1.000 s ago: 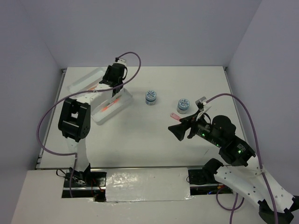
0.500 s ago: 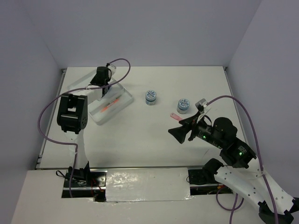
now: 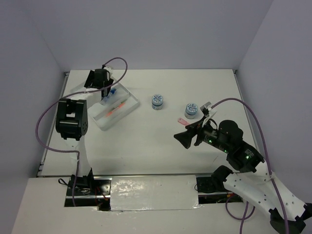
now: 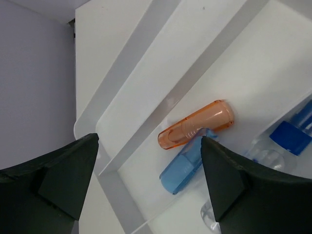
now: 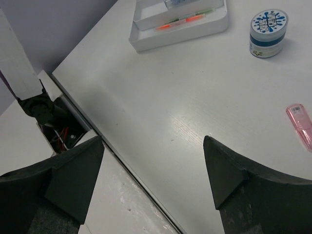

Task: Sort the stationery into containers
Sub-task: Place the pen in the storage box, then pick up the pen from the center of the board.

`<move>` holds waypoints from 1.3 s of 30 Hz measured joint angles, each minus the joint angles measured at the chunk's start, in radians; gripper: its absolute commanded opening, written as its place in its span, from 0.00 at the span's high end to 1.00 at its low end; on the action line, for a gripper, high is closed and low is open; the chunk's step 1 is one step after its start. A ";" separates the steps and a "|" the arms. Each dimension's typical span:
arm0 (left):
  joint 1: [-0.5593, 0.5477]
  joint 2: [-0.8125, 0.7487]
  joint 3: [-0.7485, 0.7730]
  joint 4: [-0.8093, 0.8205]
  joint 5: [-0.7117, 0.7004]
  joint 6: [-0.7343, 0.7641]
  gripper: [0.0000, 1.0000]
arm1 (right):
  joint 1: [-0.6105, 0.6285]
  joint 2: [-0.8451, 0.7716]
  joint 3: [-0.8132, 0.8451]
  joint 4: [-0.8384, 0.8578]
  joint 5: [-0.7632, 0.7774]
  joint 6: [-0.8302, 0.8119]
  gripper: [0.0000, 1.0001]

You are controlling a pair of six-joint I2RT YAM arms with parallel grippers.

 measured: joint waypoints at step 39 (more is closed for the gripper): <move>-0.024 -1.345 -0.679 -0.608 0.512 -0.725 0.01 | -0.193 1.268 0.417 -0.110 0.267 -0.633 0.17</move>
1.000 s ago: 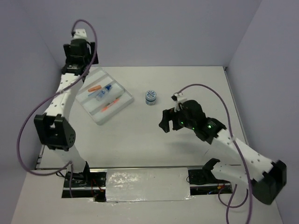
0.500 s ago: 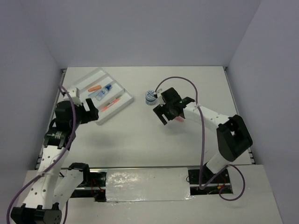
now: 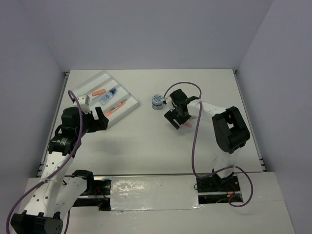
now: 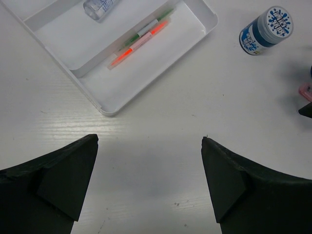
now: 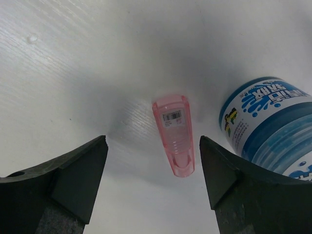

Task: Sort the stationery into containers
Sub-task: Pick up the pen from the center of the board.

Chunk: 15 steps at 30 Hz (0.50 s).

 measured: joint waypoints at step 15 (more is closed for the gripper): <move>-0.018 0.010 0.000 0.002 0.010 0.002 0.01 | -0.096 0.000 0.009 -0.077 -0.149 0.006 0.37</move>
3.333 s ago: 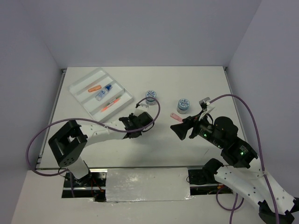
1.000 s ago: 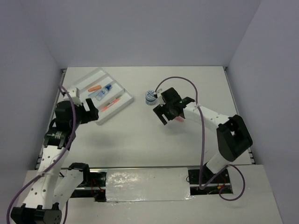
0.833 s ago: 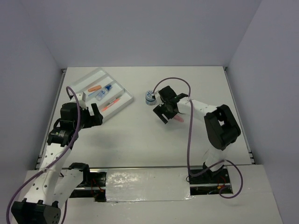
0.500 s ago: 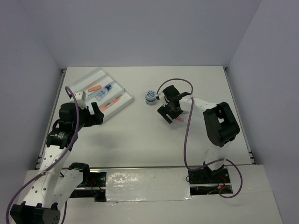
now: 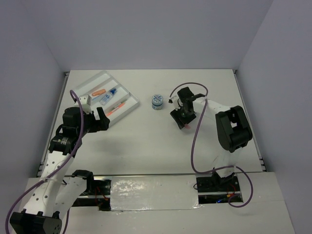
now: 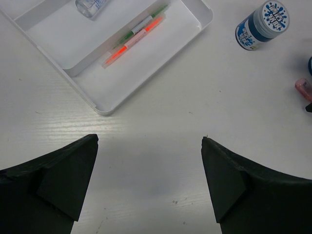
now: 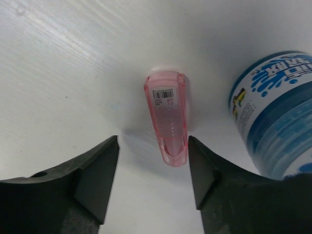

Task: Sort the stationery into containers
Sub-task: Pick up the pen from the center of the board.

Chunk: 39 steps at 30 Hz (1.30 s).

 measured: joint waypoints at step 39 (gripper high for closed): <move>-0.027 -0.057 -0.116 0.223 0.281 -0.264 0.01 | 0.295 -0.390 -0.195 0.235 0.075 0.447 0.93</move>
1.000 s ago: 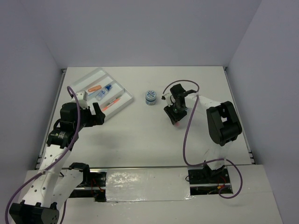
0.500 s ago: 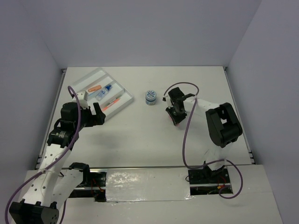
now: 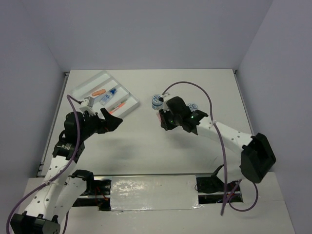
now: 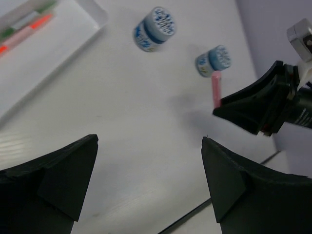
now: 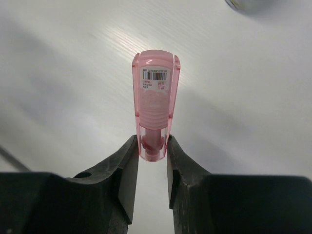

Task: Sort the stationery into containers
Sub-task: Pick up the pen from the center of the board.

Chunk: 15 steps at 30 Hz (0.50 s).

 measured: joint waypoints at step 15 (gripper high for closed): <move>-0.147 0.037 -0.038 0.281 0.117 -0.217 0.09 | 0.429 -0.029 0.145 0.202 0.175 0.294 0.92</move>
